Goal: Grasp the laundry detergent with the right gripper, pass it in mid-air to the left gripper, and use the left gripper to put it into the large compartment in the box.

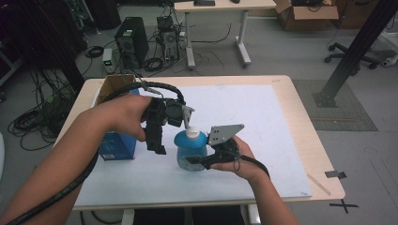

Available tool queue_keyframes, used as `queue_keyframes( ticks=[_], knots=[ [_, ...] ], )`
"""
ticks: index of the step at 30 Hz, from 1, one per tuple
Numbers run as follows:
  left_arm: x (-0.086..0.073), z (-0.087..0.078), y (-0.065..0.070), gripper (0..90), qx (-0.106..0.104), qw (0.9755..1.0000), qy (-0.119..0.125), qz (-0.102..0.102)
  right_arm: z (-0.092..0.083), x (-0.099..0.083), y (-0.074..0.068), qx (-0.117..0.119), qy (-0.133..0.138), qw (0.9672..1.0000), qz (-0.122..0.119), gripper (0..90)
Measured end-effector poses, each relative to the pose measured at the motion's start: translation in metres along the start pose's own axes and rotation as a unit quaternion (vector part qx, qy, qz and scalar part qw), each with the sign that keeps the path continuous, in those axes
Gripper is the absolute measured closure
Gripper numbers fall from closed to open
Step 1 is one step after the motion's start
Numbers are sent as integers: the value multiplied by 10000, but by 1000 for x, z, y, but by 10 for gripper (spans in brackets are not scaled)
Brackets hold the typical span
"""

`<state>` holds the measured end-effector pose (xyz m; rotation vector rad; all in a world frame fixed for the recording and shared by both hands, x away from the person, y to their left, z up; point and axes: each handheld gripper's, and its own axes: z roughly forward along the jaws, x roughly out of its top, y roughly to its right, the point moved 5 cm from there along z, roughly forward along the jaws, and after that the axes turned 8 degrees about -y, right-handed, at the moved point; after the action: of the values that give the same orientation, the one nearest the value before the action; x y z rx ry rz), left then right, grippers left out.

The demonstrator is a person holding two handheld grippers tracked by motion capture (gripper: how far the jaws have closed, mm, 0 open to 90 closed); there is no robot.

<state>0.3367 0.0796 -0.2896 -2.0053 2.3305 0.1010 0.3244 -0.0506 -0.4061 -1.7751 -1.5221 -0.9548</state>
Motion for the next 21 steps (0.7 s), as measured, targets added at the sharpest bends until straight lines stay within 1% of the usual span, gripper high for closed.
queue_keyframes(
  ticks=[3,5,12,17,19,21],
  knots=[
    [2,2,-1,4,-24,10000,-49,-24,5,3,-1,32,12,10000,-19,467],
    [3,3,0,4,-48,10000,-40,-28,8,5,-1,52,9,10000,-36,467],
    [6,1,1,4,61,10000,31,-18,17,12,-4,94,25,9999,-96,466],
    [9,1,3,4,79,10000,10,5,21,16,-4,73,51,9998,-162,466],
    [9,2,3,4,71,10000,3,-17,21,17,-4,62,60,9998,-179,467],
    [10,2,3,4,105,9999,-5,-12,22,18,-5,62,52,9998,-190,466]
  ],
)
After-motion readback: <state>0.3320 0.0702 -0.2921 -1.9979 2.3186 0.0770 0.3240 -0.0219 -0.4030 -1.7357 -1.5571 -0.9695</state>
